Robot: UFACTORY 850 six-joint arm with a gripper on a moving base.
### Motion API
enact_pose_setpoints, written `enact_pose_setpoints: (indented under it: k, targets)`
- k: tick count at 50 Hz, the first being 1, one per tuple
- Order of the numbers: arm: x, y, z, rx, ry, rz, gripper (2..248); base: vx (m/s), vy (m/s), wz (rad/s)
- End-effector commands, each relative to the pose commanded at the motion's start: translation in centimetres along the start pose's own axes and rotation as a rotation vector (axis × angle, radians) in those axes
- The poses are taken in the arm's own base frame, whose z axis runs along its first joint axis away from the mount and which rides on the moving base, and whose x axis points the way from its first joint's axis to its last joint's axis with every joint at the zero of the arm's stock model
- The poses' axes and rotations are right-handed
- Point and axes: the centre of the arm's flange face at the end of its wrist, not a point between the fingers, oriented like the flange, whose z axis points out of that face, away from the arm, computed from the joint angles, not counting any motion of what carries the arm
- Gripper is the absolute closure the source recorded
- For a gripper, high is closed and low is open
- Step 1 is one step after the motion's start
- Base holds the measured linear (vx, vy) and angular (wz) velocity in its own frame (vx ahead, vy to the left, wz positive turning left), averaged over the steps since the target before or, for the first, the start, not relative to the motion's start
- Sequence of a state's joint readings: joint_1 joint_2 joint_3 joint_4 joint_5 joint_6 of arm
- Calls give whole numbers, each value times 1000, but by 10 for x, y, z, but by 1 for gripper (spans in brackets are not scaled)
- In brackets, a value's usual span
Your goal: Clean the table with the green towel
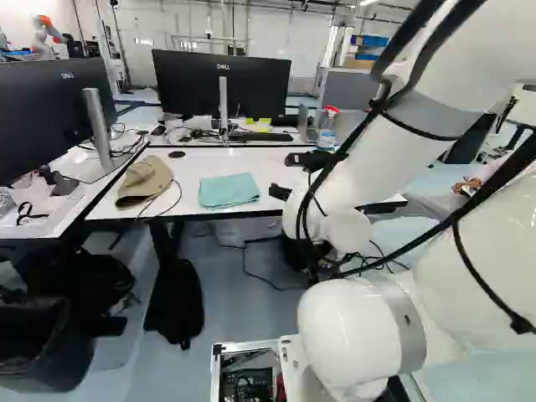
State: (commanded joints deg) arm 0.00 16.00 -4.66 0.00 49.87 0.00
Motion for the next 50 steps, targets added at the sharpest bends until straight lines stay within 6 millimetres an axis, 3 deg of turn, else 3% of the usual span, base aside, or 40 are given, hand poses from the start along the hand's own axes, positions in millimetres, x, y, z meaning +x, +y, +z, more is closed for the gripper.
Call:
enact_pose_setpoints:
  k: [26, 50]
  targets:
    - [35, -9, 26, 28, 50, -9, 3, 0, 0, 0]
    - [72, -33, 53, 91, 105, -27, 3, 0, 0, 0]
